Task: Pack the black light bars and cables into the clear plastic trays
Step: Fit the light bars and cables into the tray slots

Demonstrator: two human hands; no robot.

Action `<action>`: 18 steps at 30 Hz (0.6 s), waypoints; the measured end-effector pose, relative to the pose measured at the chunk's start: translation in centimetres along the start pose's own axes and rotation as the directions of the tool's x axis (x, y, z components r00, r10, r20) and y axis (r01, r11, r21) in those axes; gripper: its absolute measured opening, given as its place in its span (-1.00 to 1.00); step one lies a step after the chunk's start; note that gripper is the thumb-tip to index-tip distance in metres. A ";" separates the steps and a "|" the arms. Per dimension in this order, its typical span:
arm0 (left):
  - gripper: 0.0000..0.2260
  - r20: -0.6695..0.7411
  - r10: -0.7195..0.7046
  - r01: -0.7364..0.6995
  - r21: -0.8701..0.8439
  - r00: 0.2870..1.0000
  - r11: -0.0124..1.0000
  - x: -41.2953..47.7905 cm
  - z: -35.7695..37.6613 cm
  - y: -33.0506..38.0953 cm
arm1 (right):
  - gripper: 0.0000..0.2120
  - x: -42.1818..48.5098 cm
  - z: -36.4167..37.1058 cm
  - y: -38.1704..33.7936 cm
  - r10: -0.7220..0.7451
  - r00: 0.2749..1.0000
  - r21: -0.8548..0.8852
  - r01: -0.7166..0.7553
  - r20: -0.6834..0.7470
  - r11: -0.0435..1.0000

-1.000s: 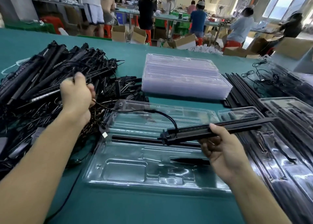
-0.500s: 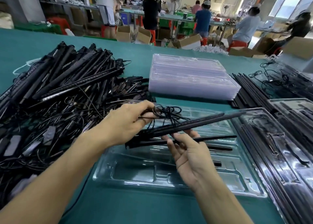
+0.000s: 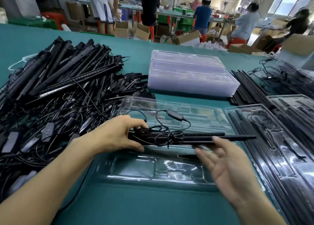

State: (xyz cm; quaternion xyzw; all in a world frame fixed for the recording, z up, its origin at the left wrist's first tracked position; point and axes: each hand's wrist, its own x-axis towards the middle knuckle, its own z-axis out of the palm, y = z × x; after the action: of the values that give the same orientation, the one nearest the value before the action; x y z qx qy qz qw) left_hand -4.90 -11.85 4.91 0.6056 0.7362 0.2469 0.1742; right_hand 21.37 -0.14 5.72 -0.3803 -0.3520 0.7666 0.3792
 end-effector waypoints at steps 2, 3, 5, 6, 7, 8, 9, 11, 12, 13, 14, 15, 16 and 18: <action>-0.54 0.019 -0.013 0.013 0.030 1.000 0.999 -0.1 0.1 -0.1 | -0.76 0.8 -2.2 -1.7 -0.061 0.996 -0.057 0.057 -0.070 0.997; -0.54 0.026 -0.024 0.023 0.048 0.999 0.999 -0.1 0.1 -0.1 | -0.82 1.1 -3.1 -2.5 -0.082 0.993 -0.076 0.076 -0.081 0.994; -0.52 0.035 -0.035 0.033 0.070 0.999 0.997 0.0 0.3 -0.1 | -0.89 1.6 -4.5 -3.5 -0.108 0.991 -0.117 0.098 -0.082 0.988; -0.51 0.036 -0.033 0.030 0.075 0.999 0.997 0.0 0.4 -0.1 | -0.85 1.7 -5.0 -3.7 -0.112 0.991 -0.158 0.098 -0.078 0.983; -0.52 0.037 -0.031 0.028 0.077 0.999 0.997 0.0 0.5 -0.1 | -0.81 1.8 -5.5 -3.9 -0.115 0.991 -0.225 0.097 -0.068 0.970; -0.55 0.035 -0.030 0.027 0.078 0.999 0.997 0.1 0.6 -0.1 | -0.76 1.8 -5.9 -3.9 -0.121 0.991 -0.314 0.096 -0.060 0.944; -0.59 0.033 -0.030 0.027 0.078 0.999 0.997 0.1 0.7 -0.2 | -0.71 1.9 -6.2 -3.7 -0.136 0.989 -0.409 0.104 -0.050 0.906; -0.63 0.030 -0.031 0.028 0.071 0.999 0.997 0.2 0.7 -0.3 | -0.68 2.0 -6.9 -3.2 -0.200 0.980 -0.586 0.154 -0.015 0.796; -0.65 0.032 -0.028 0.026 0.060 0.999 0.998 0.2 0.7 -0.3 | -0.71 2.0 -7.1 -3.0 -0.252 0.968 -0.679 0.200 0.024 0.706; -0.69 0.030 -0.024 0.023 0.049 0.999 0.999 0.1 0.8 -0.4 | -0.75 2.1 -7.3 -2.8 -0.310 0.947 -0.770 0.258 0.082 0.583; -0.76 0.026 -0.023 0.022 0.046 0.999 0.999 0.2 0.8 -0.5 | -0.80 2.0 -7.2 -2.5 -0.366 0.917 -0.836 0.321 0.158 0.445; -0.82 0.019 -0.023 0.022 0.047 1.000 0.999 0.2 0.9 -0.6 | -0.82 1.9 -7.1 -2.4 -0.406 0.882 -0.864 0.384 0.240 0.325; -0.82 0.010 -0.019 0.018 0.050 1.000 0.999 0.3 0.9 -0.7 | -0.81 1.8 -6.9 -2.2 -0.424 0.849 -0.869 0.438 0.315 0.232; -0.78 -0.011 -0.018 0.018 0.018 1.000 1.000 0.4 0.9 -0.8 | -0.78 1.7 -6.7 -2.0 -0.393 0.792 -0.849 0.526 0.467 0.051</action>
State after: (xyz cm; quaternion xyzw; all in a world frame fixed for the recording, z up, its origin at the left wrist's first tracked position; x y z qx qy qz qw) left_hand -5.08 -11.45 3.70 0.5993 0.7447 0.2418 0.1668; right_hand 26.96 3.94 3.70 -0.3532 -0.8644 0.2389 0.2663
